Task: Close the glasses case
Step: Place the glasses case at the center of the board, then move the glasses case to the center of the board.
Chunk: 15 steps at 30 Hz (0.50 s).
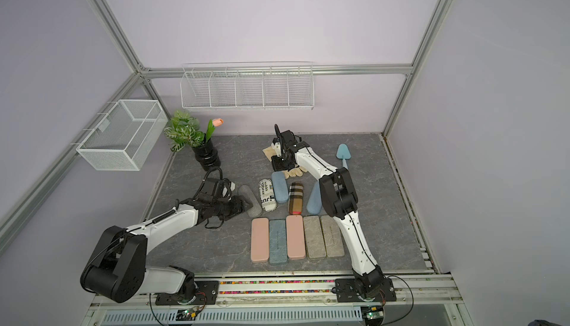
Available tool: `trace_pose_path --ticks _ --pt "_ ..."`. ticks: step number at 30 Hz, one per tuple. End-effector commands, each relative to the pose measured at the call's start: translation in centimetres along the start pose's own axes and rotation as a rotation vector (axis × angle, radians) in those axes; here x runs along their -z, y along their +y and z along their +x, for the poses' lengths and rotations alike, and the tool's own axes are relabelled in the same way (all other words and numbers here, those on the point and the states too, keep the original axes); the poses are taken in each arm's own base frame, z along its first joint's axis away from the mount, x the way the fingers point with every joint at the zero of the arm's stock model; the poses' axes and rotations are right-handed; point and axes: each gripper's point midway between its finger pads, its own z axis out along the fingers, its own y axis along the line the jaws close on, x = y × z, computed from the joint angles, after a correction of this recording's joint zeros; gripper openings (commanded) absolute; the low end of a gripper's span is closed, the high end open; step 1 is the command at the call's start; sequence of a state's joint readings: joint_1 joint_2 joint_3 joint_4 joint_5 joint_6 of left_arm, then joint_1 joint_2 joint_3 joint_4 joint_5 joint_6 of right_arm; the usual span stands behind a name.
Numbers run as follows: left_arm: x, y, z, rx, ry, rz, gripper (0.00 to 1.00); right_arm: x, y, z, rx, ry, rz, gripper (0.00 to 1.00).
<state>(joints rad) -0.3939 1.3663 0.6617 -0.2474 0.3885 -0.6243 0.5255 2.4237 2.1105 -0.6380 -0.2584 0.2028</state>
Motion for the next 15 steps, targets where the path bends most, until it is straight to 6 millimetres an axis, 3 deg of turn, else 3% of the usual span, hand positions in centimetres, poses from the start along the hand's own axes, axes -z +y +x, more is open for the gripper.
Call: trace_pose_path --ticks 1,9,15 --pt "0.9 0.6 0.2 0.028 -0.023 -0.044 0.71 -0.5 0.0 1.0 0.023 0.046 0.007 0.11" --pt "2.2 1.6 -0.1 0.064 -0.045 -0.132 0.7 -1.0 -0.6 2.8 0.022 0.097 0.013 0.12" --pt "1.8 2.2 -0.2 0.091 -0.041 -0.164 0.7 -0.7 -0.8 4.6 0.022 0.126 0.017 0.12"
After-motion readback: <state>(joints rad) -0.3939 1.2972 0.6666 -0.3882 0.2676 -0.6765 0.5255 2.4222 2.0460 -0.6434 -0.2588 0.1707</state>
